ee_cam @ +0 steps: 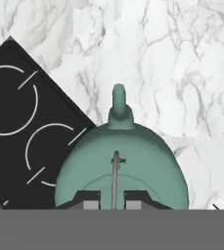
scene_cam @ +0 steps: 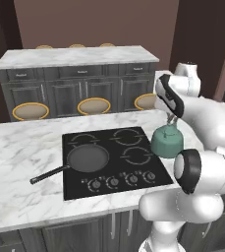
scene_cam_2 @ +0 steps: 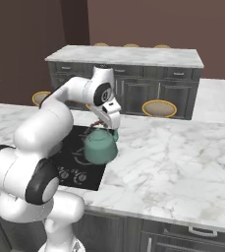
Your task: Pick the kettle from the counter and place it on a stove burner. Then turn the burner on.
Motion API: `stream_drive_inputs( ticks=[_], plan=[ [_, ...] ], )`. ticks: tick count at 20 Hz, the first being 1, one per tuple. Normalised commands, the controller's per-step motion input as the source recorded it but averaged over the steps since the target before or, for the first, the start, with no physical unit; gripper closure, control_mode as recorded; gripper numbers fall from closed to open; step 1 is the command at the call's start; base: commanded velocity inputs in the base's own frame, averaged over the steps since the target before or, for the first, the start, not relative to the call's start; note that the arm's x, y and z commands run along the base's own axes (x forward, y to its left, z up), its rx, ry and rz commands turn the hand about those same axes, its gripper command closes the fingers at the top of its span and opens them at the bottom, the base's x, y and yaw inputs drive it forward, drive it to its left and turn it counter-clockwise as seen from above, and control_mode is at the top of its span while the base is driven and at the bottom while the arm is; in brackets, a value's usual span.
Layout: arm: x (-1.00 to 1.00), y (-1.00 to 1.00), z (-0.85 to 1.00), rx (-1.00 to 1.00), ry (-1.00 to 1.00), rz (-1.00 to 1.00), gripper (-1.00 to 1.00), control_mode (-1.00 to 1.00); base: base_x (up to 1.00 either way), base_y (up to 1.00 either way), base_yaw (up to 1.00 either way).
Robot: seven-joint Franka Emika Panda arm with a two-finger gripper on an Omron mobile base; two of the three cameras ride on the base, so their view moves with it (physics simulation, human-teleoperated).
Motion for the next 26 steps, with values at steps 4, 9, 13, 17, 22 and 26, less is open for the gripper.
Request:
stream_drive_inputs(
  ticks=[4,9,13,17,22,26],
  plan=[
    [0.36,0.71,0.0,0.0,0.0,0.23,1.0,-1.0,0.0,0.0,0.0],
    [0.48,0.6,0.0,0.0,0.0,0.09,1.0,-1.0,0.0,0.0,0.0],
    [0.41,0.54,0.0,0.0,0.0,0.02,1.0,-1.0,0.0,0.0,0.0],
    [0.21,0.41,0.0,0.0,0.0,0.0,1.0,-1.0,0.0,0.0,0.0],
    [0.02,0.14,-0.04,-0.01,0.03,0.0,1.0,-1.0,0.0,0.0,0.0],
    [0.01,0.01,-0.18,-0.01,0.0,0.0,1.0,-1.0,0.0,0.0,0.0]
  ],
)
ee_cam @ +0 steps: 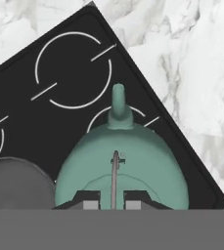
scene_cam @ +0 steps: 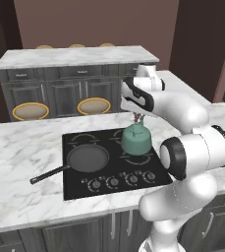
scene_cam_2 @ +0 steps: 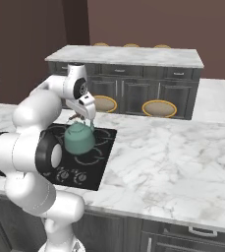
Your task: Pick the kettle from the counter and place it on a stove burner. Then turn the burner on.
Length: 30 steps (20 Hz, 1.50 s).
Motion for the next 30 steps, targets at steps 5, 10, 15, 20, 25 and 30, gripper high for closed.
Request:
stream_drive_inputs(
  ticks=[5,10,15,20,25,30],
  plan=[
    [0.01,0.0,-0.2,0.0,0.0,0.0,1.0,-1.0,0.0,0.0,0.0],
    [0.02,-0.01,-0.19,0.0,0.0,0.0,1.0,-1.0,0.0,0.0,0.0],
    [0.03,-0.15,-0.15,0.0,0.0,0.0,1.0,-1.0,0.0,0.0,0.0],
    [0.13,-0.3,-0.09,0.0,0.0,0.0,1.0,-1.0,0.0,0.0,0.0],
    [0.26,-0.04,-0.05,0.02,0.0,0.0,1.0,-1.0,0.0,0.0,0.0],
    [0.3,0.0,-0.11,0.03,0.0,0.0,1.0,-1.0,0.0,0.0,0.0]
  ],
)
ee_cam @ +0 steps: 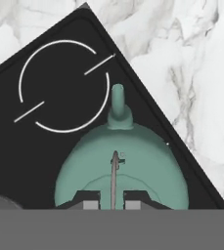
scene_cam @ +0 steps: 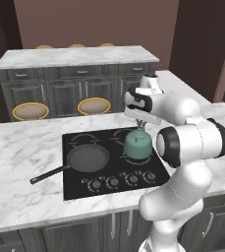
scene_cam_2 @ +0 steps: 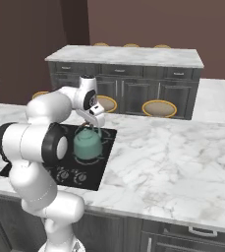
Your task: Pick the kettle from the counter and place it on a stove burner. Then turn the burner on.
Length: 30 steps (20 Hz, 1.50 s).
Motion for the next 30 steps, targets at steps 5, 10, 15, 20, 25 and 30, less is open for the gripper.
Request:
stream_drive_inputs(
  ticks=[5,10,15,20,25,30],
  plan=[
    [0.32,0.0,-0.26,0.0,0.02,0.0,1.0,-1.0,0.0,0.0,0.0],
    [0.22,0.0,-0.29,0.0,0.02,0.0,1.0,-1.0,0.0,0.0,0.0],
    [0.2,0.0,-0.33,0.0,0.04,0.0,1.0,-1.0,0.0,0.0,0.0],
    [0.02,0.0,-0.47,0.0,0.07,0.0,1.0,-1.0,0.0,0.0,0.0],
    [-0.04,0.0,-0.04,0.0,0.01,0.0,1.0,-1.0,0.0,0.0,0.0],
    [-0.63,0.02,0.0,0.0,-0.05,0.03,1.0,-1.0,0.0,0.0,0.0]
  ],
)
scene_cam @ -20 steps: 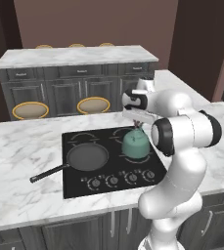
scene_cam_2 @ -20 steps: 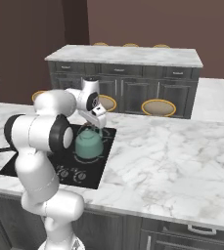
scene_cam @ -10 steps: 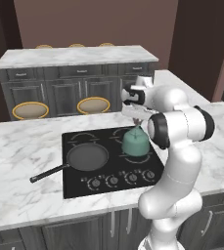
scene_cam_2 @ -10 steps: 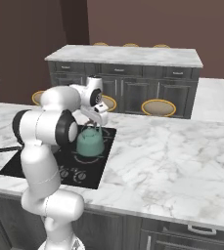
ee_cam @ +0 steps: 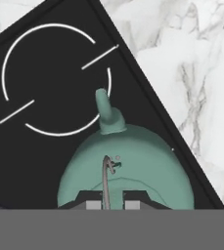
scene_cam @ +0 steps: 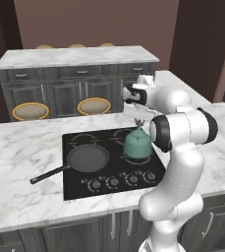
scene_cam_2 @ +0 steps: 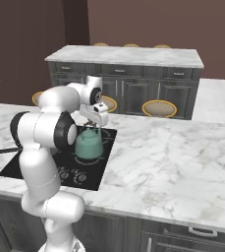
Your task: Pick the kettle from the counter and place it on a stove burner. Then turn the burner on.
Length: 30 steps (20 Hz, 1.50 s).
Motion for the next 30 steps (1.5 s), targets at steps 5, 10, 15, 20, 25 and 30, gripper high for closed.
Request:
stream_drive_inputs(
  ticks=[5,10,15,20,25,30],
  plan=[
    [-0.08,0.0,0.0,0.0,-0.02,0.0,1.0,-1.0,0.0,0.0,0.0],
    [0.0,0.0,0.0,0.0,0.0,0.0,1.0,-1.0,0.0,0.0,0.0],
    [0.0,0.07,0.0,0.0,-0.03,0.0,-1.0,-1.0,0.0,0.0,0.0],
    [0.0,0.02,0.0,0.0,-0.03,0.0,-1.0,-1.0,0.0,0.0,0.0],
    [0.0,0.0,0.04,0.0,0.0,0.0,-1.0,-1.0,0.0,0.0,0.0],
    [-0.26,0.0,0.59,0.0,-0.17,0.02,-1.0,-1.0,0.0,0.0,0.0]
  ],
)
